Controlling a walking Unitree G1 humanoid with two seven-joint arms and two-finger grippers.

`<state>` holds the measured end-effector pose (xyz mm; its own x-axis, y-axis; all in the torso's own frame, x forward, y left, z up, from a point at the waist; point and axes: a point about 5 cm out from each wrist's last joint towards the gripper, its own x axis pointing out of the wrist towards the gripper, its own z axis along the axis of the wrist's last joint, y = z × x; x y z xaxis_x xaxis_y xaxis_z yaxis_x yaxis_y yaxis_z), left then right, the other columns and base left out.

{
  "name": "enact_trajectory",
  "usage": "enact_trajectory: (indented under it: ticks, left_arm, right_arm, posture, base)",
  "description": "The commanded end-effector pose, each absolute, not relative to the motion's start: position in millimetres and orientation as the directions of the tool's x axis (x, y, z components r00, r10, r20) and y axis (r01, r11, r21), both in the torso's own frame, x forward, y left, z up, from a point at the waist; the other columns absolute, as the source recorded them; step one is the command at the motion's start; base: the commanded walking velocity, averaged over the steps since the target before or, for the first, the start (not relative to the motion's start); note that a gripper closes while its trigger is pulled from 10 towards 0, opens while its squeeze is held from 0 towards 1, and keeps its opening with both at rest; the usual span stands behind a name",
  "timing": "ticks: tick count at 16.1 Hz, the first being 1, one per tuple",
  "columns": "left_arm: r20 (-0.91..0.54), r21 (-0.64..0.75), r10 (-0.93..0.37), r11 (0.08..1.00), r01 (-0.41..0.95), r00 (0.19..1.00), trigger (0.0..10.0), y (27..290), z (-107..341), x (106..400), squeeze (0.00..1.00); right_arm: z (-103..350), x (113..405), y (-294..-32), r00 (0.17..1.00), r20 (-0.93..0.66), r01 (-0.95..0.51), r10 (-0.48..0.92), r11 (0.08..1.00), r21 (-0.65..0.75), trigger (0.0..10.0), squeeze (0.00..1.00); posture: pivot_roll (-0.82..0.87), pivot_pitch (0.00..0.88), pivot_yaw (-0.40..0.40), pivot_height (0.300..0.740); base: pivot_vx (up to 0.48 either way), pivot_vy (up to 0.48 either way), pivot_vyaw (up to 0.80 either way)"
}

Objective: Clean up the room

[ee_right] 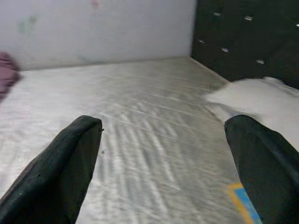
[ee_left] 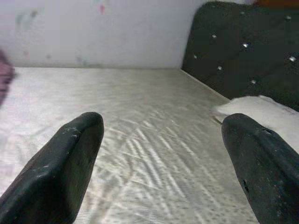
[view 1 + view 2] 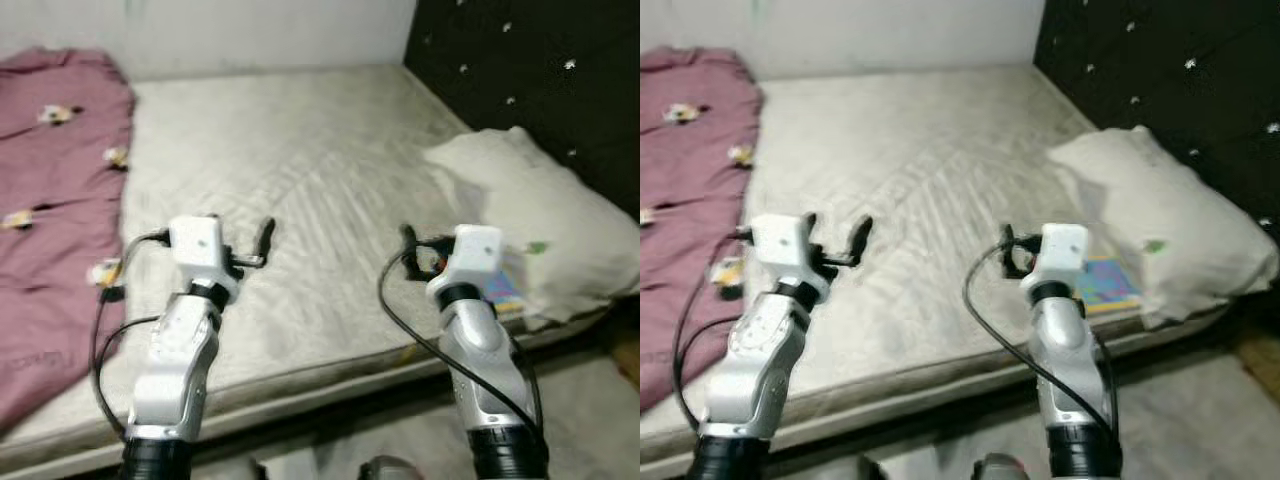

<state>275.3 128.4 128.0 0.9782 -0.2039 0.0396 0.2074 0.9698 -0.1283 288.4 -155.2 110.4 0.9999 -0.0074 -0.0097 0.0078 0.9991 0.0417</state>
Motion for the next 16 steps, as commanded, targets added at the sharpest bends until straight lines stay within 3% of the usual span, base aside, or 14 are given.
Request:
enact_trajectory:
  ticks: [1,16]
  left_arm:
    - [0.052,-0.138,-0.225,0.963,0.23,0.973,10.0,120,132,277,0.0]
    - [0.042,-0.164,-0.183,0.968,0.187,0.982,10.0,129,134,277,0.0]
  right_arm:
    - [112,288,-166,0.999,-0.009,0.037,-0.037,0.999,0.022,10.0,0.0]
    - [112,291,-156,1.0,-0.01,-0.007,0.007,1.0,0.003,10.0,0.0]
  posture:
    - [-0.04,0.0,-0.007,0.74]
    - [-0.01,0.0,-0.002,0.74]
  base:
    - [0.0,0.476,0.0]
    - [0.0,0.473,0.0]
